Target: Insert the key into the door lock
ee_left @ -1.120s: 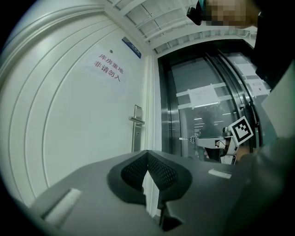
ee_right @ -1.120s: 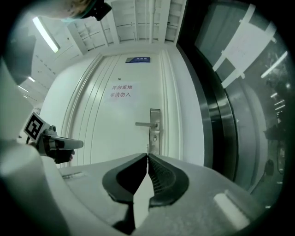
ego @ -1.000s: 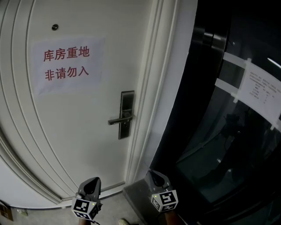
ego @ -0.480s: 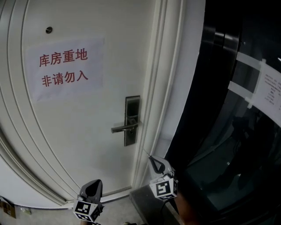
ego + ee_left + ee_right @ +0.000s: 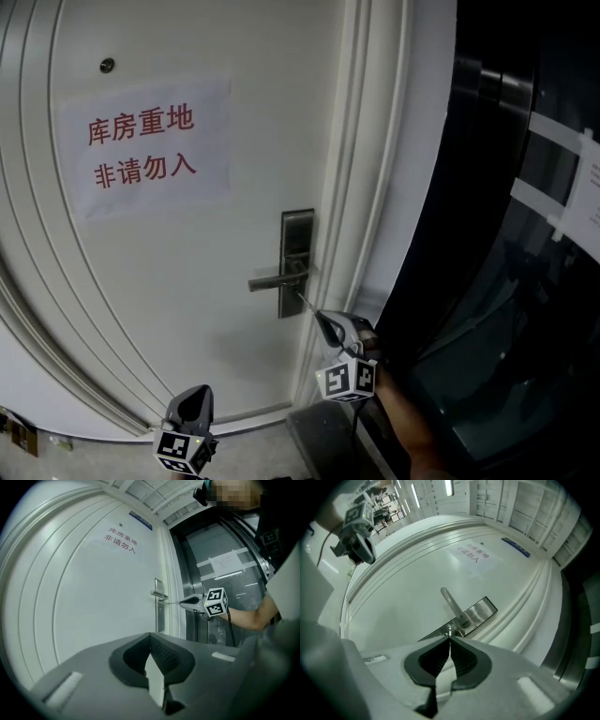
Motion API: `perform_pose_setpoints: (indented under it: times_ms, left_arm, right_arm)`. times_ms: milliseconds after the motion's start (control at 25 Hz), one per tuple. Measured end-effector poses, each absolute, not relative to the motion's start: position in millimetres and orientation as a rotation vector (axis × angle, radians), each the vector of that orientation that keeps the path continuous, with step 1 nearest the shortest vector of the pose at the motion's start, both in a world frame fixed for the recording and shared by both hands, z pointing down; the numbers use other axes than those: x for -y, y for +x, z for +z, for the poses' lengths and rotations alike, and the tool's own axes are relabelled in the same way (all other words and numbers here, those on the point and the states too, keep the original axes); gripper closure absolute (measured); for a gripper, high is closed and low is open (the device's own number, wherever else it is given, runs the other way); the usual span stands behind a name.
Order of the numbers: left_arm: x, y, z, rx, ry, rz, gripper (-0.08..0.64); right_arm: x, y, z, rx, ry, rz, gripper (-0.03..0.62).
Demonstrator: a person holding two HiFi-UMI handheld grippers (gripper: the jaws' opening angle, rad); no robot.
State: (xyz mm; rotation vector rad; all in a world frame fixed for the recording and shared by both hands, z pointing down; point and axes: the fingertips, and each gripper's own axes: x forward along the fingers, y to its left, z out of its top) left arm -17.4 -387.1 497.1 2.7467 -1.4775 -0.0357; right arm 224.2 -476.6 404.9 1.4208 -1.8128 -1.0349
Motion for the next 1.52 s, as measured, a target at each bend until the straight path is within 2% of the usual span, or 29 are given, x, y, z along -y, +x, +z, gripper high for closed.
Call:
perform_pose_setpoints:
  times_ms: [1520]
  left_arm:
    - [407.1, -47.1, 508.3, 1.553, 2.656, -0.074, 0.557]
  right_arm:
    - [535.7, 224.6, 430.9, 1.523, 1.266, -1.121, 0.583]
